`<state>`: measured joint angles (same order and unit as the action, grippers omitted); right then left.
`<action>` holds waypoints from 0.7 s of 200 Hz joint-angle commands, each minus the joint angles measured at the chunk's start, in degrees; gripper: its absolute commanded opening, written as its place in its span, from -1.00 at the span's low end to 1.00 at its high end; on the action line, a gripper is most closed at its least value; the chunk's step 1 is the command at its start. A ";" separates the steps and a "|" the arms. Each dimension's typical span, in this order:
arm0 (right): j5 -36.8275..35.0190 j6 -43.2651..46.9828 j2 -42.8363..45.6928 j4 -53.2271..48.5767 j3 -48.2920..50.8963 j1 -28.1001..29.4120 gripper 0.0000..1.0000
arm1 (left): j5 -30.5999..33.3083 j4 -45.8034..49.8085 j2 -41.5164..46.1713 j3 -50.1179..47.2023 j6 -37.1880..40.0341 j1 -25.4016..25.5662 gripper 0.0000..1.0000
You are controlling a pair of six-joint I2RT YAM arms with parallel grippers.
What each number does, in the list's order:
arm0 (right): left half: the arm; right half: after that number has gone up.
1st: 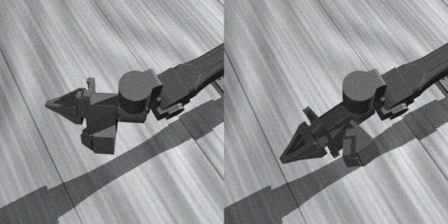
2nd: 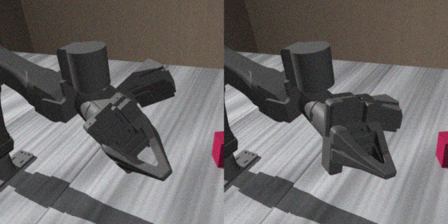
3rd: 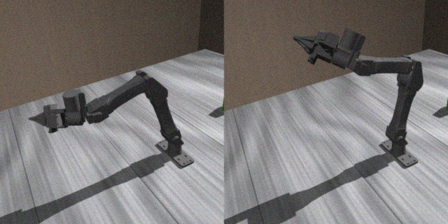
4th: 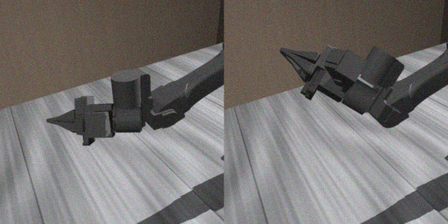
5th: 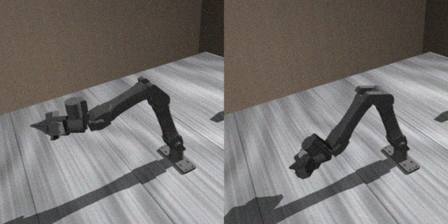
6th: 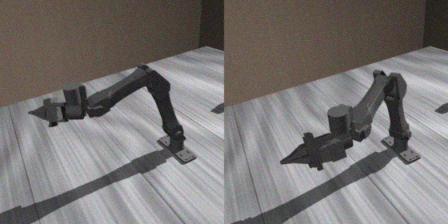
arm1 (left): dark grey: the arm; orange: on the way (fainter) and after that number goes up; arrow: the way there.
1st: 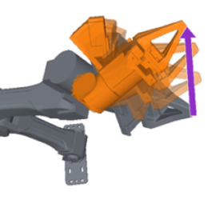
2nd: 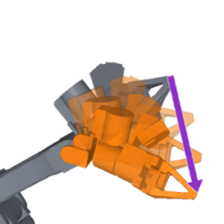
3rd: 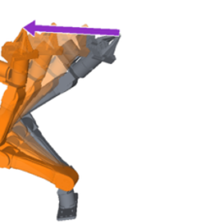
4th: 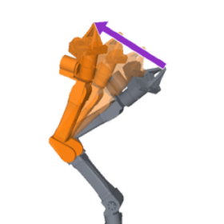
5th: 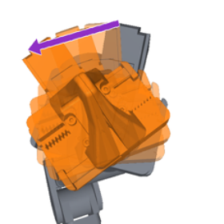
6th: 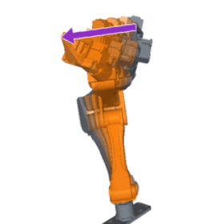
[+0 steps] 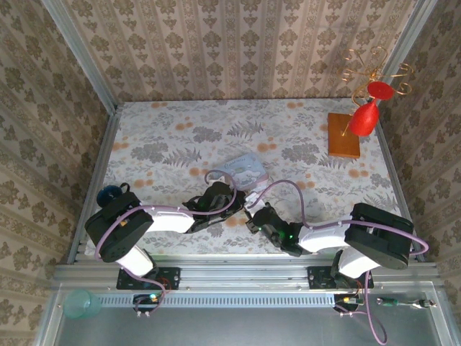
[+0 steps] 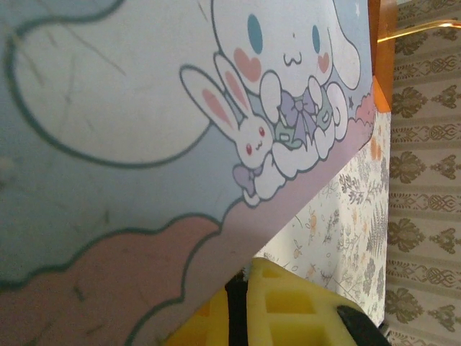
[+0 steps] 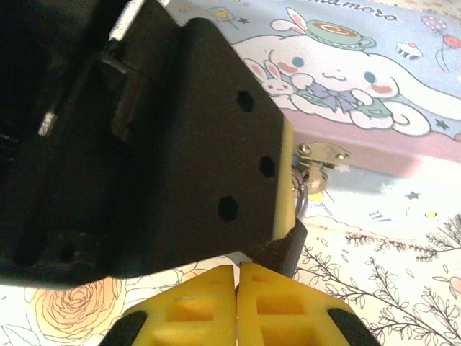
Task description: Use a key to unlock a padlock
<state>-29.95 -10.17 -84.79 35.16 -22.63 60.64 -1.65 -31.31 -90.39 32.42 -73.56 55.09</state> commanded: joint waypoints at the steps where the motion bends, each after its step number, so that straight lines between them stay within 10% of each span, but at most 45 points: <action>1: 1.78 -11.98 3.47 5.21 3.93 -3.56 -0.93 | -2.58 -2.52 0.03 1.16 0.13 0.94 -1.00; 46: 11.88 -31.48 2.59 16.10 9.39 -6.77 -0.95 | -2.92 -2.86 -0.28 0.97 0.10 0.24 -1.00; 140: 11.10 -30.43 9.07 9.12 9.25 -7.63 -0.88 | -2.42 -2.70 0.12 -0.35 0.24 -0.51 -1.00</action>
<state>-17.67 -39.31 -78.35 45.06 -13.52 53.58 -4.45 -33.12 -90.39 32.49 -73.89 55.02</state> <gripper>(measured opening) 0.062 0.068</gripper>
